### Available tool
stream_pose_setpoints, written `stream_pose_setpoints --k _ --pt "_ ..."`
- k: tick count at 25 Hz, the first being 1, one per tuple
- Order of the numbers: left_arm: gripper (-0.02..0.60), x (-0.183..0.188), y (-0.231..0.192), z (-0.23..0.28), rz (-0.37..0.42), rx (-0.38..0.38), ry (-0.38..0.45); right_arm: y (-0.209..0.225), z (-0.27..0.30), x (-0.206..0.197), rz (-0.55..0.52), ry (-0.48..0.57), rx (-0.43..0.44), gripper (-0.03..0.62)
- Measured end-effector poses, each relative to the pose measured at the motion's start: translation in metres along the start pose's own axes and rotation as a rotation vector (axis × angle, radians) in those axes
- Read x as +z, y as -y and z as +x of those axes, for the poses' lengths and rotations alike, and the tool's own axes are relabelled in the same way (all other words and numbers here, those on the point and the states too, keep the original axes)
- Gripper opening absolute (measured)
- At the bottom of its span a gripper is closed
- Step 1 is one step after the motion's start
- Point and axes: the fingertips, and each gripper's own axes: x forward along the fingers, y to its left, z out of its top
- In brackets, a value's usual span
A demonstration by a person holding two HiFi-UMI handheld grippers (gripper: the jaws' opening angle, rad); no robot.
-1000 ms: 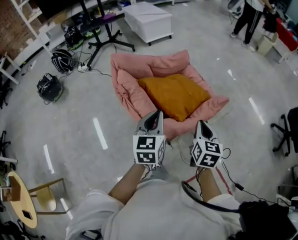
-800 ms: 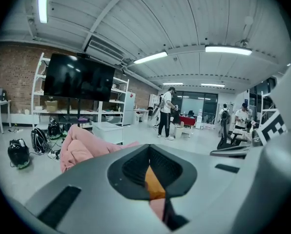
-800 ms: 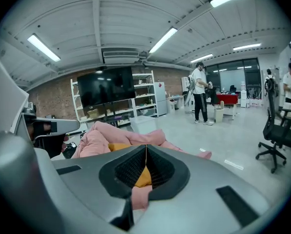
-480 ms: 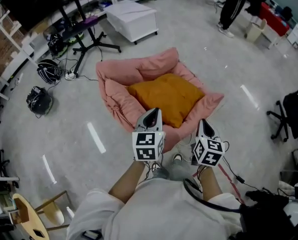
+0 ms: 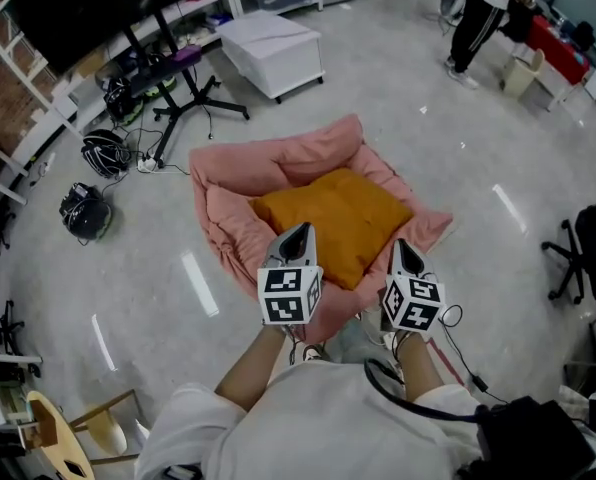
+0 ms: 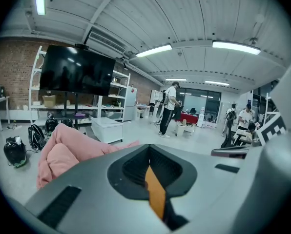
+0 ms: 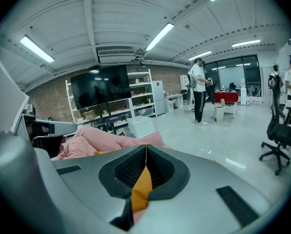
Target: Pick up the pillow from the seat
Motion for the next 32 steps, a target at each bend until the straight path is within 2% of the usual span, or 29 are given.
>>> stream_pose_setpoints --k 4,14,23,26,28,32 --pt "0.008 0.006 -0.001 0.026 0.009 0.020 -0.006 0.012 0.025 0.006 -0.002 -0.012 0.014 0.029" --pt "0.008 0.007 -0.017 0.083 0.029 0.023 -0.043 0.045 0.078 0.004 0.025 -0.068 -0.012 0.029" --pt "0.013 -0.001 -0.025 0.155 0.037 -0.026 -0.159 0.067 0.129 -0.008 0.090 -0.132 0.020 0.032" --pt "0.070 -0.007 -0.025 0.175 0.032 -0.030 -0.184 0.076 0.144 -0.017 0.106 -0.164 0.037 0.034" --pt "0.085 -0.013 -0.028 0.187 0.036 -0.030 -0.206 0.078 0.152 -0.025 0.111 -0.187 0.049 0.035" --pt "0.147 -0.029 -0.032 0.208 0.043 -0.047 -0.256 0.081 0.169 -0.042 0.121 -0.232 0.078 0.072"
